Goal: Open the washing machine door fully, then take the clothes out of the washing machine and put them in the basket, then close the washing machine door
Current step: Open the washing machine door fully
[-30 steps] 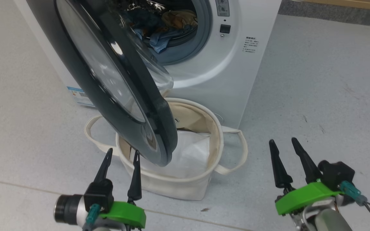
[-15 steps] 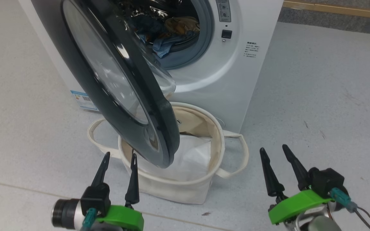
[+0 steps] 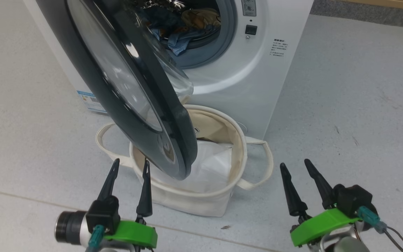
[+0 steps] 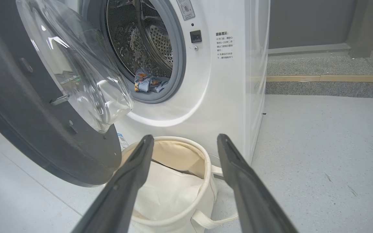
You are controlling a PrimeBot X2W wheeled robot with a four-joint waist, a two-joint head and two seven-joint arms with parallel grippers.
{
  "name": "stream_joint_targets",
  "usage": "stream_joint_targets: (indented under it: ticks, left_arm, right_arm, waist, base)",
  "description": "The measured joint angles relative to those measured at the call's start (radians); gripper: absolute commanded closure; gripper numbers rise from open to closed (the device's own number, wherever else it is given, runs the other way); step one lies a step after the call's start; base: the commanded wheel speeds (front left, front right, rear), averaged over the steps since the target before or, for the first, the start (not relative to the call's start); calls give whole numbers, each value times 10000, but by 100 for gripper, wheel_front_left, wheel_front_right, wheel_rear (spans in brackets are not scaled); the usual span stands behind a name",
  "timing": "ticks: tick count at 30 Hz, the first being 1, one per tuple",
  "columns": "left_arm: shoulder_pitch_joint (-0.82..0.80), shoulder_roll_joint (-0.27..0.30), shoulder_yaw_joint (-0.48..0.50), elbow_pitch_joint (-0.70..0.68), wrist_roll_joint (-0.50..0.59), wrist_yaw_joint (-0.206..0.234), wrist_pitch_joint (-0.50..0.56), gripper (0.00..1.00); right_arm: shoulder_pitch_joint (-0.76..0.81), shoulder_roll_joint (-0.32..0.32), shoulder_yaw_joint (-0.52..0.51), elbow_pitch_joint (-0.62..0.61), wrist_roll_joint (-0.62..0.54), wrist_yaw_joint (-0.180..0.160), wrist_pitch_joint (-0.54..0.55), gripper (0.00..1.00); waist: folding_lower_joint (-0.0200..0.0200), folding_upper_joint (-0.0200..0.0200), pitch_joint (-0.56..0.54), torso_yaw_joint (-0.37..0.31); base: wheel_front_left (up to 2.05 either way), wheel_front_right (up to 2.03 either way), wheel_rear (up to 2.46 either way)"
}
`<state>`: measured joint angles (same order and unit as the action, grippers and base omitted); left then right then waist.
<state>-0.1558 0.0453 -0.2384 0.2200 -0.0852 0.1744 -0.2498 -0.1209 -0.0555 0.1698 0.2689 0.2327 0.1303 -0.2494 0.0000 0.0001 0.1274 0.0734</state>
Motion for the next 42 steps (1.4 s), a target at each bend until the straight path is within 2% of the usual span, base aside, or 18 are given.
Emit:
stream_joint_targets:
  ticks: [7,17,18,19,26,30,36,42]
  left_arm:
    - [-95,-2,-6,-408,-173,2,0,0]
    - [-230,-2,474,-1298,-263,-42,0,0]
    - [-295,-2,560,-1542,-320,-81,0,18]
    - [-393,-4,623,-1793,-322,-92,0,99]
    - [-1267,-15,694,-3632,-307,-171,-75,100]
    - [-1584,-25,280,-4222,-178,-165,-75,100]
    - [-1880,-23,-1035,-4215,-29,-148,-75,100]
    - [-2064,-21,-2355,-3193,27,-73,-75,100]
  right_arm:
    - [-18,0,-209,0,-23,0,0,0]
    - [-151,0,-265,0,77,0,0,0]
    - [-179,0,-278,0,92,0,0,0]
    - [-202,0,-282,0,96,0,0,0]
    - [-280,0,-286,0,98,0,0,0]
    - [-447,0,-276,-21,171,0,0,0]
    - [-469,0,-245,-21,267,0,0,0]
    - [-621,0,-167,-40,426,0,0,0]
  waist:
    - [0,0,21,-14]
    - [0,0,124,-80]
    - [0,0,144,-81]
    - [0,0,164,-83]
    - [0,0,302,-128]
    - [0,0,392,-203]
    - [0,0,533,-354]
    - [0,0,675,-558]
  base:
    - [0,0,0]
    - [0,0,0]
    - [0,0,0]
    - [0,0,0]
    - [0,0,0]
    - [0,0,0]
    - [0,0,0]
    - [0,0,0]
